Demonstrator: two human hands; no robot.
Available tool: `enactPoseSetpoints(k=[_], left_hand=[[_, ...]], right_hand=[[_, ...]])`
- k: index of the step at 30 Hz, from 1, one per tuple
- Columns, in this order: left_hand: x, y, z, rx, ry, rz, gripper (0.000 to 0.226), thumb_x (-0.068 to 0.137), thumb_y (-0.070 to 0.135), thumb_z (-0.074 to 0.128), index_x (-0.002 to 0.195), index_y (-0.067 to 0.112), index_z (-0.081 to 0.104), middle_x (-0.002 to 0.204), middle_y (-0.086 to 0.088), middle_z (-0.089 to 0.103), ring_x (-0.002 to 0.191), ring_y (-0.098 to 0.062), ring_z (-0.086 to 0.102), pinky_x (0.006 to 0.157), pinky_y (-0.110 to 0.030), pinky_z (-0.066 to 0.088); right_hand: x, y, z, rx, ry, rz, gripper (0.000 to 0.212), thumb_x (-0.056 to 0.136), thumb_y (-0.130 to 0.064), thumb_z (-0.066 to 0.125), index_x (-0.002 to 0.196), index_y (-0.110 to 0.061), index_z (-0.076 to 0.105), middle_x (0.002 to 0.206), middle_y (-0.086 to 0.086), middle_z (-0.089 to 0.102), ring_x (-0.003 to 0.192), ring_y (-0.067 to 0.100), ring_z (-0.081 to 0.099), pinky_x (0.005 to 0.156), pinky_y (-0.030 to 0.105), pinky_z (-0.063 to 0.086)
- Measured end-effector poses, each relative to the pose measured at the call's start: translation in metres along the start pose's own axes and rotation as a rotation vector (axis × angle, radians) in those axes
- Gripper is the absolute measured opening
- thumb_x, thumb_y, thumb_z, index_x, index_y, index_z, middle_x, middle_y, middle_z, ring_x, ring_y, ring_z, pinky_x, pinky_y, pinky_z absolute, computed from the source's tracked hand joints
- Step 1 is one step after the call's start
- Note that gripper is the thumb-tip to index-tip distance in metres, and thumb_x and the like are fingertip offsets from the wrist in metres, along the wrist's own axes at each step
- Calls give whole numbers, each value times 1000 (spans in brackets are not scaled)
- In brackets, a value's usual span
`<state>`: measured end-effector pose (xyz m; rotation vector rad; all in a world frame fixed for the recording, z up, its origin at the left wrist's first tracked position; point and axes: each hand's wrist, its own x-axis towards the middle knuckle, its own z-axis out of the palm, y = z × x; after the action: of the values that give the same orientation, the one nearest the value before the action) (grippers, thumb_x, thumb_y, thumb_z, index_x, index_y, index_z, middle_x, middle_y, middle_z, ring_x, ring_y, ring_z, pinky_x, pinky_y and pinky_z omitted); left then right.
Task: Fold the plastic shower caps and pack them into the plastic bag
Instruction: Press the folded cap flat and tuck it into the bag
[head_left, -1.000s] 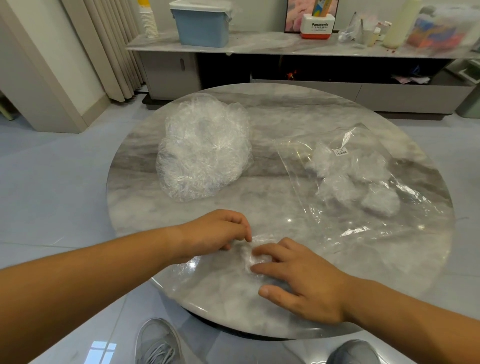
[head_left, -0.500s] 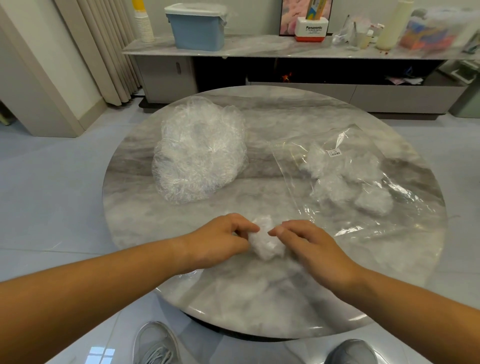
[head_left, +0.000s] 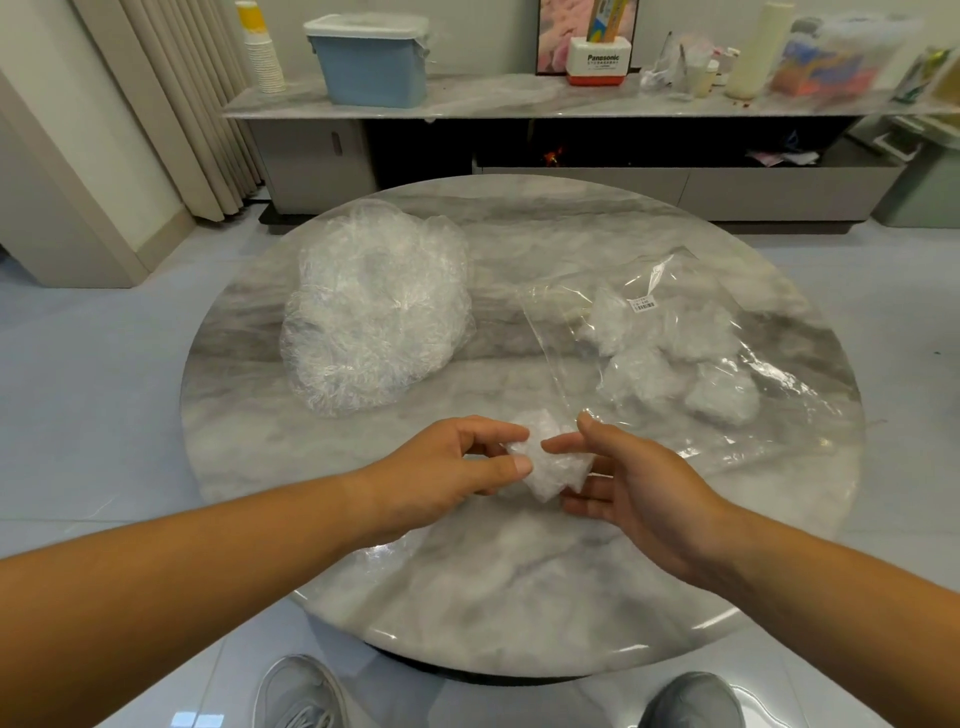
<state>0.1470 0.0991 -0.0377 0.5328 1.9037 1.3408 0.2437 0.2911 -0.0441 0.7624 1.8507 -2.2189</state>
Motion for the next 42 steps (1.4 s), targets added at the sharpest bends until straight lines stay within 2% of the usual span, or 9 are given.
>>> enactPoseSetpoints(k=[5, 8, 11, 15, 21, 24, 28, 35, 42], left_hand=[[9, 7, 10, 15, -34, 39, 55, 79, 39, 80, 131, 30, 65, 120, -6, 64, 106, -12, 67, 102, -31, 53], [17, 12, 20, 116, -55, 126, 58, 84, 36, 78, 138, 38, 56, 128, 8, 61, 117, 2, 58, 96, -22, 51], [26, 15, 33, 366, -66, 234, 62, 91, 40, 71, 147, 40, 43, 140, 17, 50, 129, 6, 45, 106, -21, 41], [45, 25, 61, 807, -127, 320, 55, 97, 57, 53, 147, 37, 46, 165, 12, 20, 152, -7, 10, 124, -29, 12], [70, 30, 97, 1134, -219, 285, 63, 100, 67, 25, 150, 35, 45, 168, 1, -17, 152, -12, -23, 124, -38, -7], [74, 24, 103, 1287, -224, 312, 67, 98, 71, 20, 150, 35, 42, 167, -5, -22, 151, -17, -27, 124, -44, -8], [71, 16, 108, 1426, -273, 397, 73, 95, 75, 16, 156, 37, 27, 163, -5, -31, 148, -22, -35, 123, -50, -12], [67, 16, 113, 1558, -207, 357, 87, 91, 76, 4, 161, 25, 10, 163, -6, -30, 150, -25, -31, 124, -51, -7], [68, 15, 105, 1555, -52, 470, 93, 92, 76, 3, 160, 13, -8, 166, -11, -21, 156, -26, -8, 126, -45, 4]], right_hand=[[-9, -17, -8, -87, 58, -153, 38, 101, -35, 55, 96, -5, 78, 110, 30, 69, 97, 41, 71, 83, 43, 62], [-17, -39, -23, -162, 185, -291, 41, 101, -36, 55, 86, -6, 78, 90, 37, 65, 74, 39, 69, 71, 40, 64], [-14, -52, -55, -235, 345, -378, 47, 103, -41, 51, 79, -13, 80, 76, 19, 69, 73, 34, 68, 79, 38, 63], [1, -50, -98, -175, 401, -318, 57, 104, -47, 45, 73, -16, 81, 113, 35, 64, 102, 47, 65, 84, 40, 61], [-1, -29, -132, -308, 261, -167, 64, 104, -53, 38, 78, -13, 81, 88, 5, 76, 81, 19, 68, 89, 38, 57], [-7, -23, -138, -377, 210, -131, 70, 104, -53, 34, 82, -6, 80, 61, -15, 67, 58, -3, 60, 78, 26, 46], [-11, -17, -149, -466, 144, -125, 76, 103, -57, 28, 78, -9, 81, 57, -16, 63, 54, -4, 56, 74, 22, 41], [-6, -15, -154, -700, 119, -107, 87, 84, -79, 16, 74, -23, 82, 85, 13, 65, 73, 16, 54, 80, 25, 43], [-2, -11, -152, -741, 78, -62, 90, 83, -82, 13, 77, -26, 83, 97, 5, 74, 92, 18, 65, 93, 28, 48]])
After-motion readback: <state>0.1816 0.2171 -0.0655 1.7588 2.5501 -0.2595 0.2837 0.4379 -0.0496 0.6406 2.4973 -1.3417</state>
